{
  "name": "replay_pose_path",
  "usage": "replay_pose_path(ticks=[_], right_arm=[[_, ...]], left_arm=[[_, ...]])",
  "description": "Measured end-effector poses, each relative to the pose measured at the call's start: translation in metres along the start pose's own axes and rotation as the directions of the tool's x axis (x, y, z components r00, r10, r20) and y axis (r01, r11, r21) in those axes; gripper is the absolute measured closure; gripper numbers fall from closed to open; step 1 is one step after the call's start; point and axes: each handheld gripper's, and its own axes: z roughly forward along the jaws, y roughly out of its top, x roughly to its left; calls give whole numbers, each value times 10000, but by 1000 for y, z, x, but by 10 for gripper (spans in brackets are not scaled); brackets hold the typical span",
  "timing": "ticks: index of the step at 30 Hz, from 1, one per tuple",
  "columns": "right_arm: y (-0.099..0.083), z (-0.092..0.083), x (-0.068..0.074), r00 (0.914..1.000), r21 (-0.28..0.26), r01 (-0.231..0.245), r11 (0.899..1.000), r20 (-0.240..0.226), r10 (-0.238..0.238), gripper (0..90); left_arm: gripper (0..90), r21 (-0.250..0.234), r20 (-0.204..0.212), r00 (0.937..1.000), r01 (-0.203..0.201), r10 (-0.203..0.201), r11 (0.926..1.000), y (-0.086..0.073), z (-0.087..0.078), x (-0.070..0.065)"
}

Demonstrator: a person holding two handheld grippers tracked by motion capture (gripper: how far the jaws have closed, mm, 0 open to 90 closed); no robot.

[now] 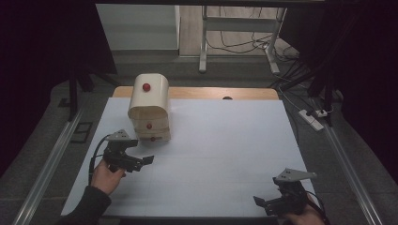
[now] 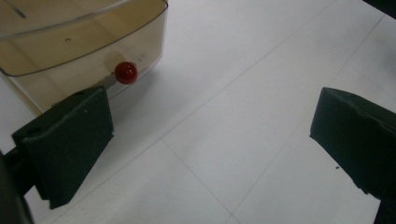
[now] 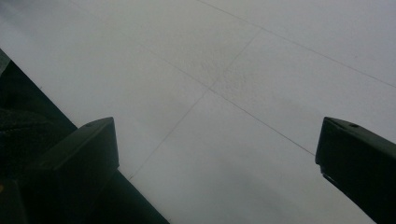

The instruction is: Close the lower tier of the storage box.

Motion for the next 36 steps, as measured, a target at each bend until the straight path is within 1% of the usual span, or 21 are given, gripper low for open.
replay_pose_path(ticks=[9, 15, 25, 36], right_arm=[[0, 0, 0, 10000, -6, 19, 10000, -14, -19, 0], [0, 0, 0, 10000, -11, 0, 10000, -26, 0, 0], [0, 0, 1, 10000, 25, 54, 10000, -27, -54, 0], [0, 0, 1, 10000, 43, 71, 10000, -36, -70, 0]], left_arm=[[0, -112, 9, 10000, 10, -10, 9999, -5, -8, -6], [0, -49, -61, 9999, 105, -106, 9999, -10, -14, -9], [0, 74, 37, 9997, 258, -258, 9996, -22, -23, -13], [0, -117, 146, 9990, 417, -415, 9991, -33, -37, -17]])
